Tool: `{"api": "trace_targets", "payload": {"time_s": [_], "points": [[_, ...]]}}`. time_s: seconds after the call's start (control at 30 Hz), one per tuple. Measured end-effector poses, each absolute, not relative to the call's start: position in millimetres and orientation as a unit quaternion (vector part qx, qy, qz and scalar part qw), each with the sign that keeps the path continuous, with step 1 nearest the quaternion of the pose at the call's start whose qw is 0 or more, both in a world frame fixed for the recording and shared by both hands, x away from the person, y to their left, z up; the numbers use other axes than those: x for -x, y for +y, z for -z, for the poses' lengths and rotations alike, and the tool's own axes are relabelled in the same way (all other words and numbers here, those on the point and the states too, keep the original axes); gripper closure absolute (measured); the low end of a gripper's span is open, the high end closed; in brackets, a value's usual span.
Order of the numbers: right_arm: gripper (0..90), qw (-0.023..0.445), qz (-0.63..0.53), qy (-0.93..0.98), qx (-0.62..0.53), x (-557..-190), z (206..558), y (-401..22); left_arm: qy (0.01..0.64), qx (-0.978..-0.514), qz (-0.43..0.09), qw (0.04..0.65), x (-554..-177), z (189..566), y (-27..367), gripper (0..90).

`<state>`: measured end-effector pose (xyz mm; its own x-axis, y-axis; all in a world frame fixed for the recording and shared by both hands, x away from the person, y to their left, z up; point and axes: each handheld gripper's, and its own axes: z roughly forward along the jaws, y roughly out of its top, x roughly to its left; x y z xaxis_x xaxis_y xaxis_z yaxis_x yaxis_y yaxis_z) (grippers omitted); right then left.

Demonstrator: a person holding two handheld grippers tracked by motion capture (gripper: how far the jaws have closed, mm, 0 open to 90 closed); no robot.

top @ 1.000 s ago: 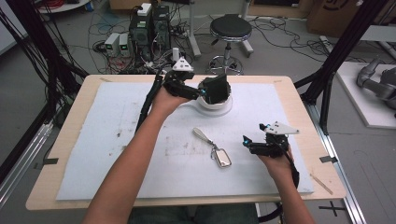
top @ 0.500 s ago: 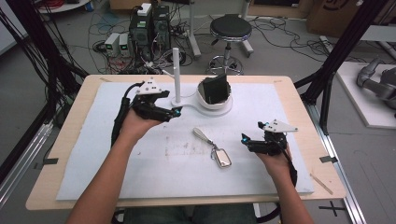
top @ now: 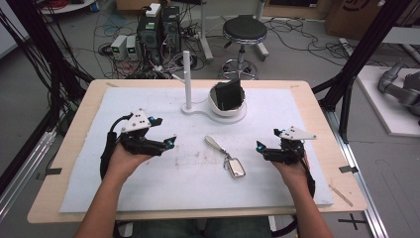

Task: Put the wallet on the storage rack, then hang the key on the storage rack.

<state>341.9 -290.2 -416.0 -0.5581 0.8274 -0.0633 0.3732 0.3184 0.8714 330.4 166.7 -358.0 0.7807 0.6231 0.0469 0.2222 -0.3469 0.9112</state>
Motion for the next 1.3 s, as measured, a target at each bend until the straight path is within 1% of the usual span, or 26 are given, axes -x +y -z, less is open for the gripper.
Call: {"api": "trace_targets", "payload": {"time_s": [0.07, 0.17, 0.27, 0.5, 0.77, 1.0, 1.3], "points": [[17.1, 0.262, -0.434, 0.767, -0.392, -341.8, 415.9, -290.1, 0.261, -0.796, -0.198, 0.509, -326.0, 361.9, 166.7, 19.9], [17.1, 0.263, -0.431, 0.768, -0.393, -341.5, 416.1, -289.8, 0.253, -0.807, -0.191, 0.498, -321.5, 370.3, 166.4, 19.6], [17.1, 0.262, -0.429, 0.771, -0.392, -341.1, 416.5, -287.9, 0.258, -0.807, -0.194, 0.494, -322.1, 373.8, 172.1, 19.6], [17.0, 0.261, -0.427, 0.775, -0.386, -342.6, 417.2, -284.8, 0.294, -0.789, -0.206, 0.498, -327.4, 377.3, 194.1, 19.2], [17.1, 0.257, -0.433, 0.774, -0.383, -341.8, 415.0, -282.1, 0.305, -0.780, -0.213, 0.504, -327.3, 376.6, 203.4, 19.2], [17.1, 0.252, -0.434, 0.784, -0.365, -343.7, 412.6, -265.0, 0.313, -0.774, -0.218, 0.505, -323.6, 380.1, 214.9, 19.2], [17.1, 0.226, -0.437, 0.807, -0.327, -351.6, 413.6, -228.8, 0.338, -0.766, -0.227, 0.497, -312.7, 389.8, 232.3, 19.1]]}}
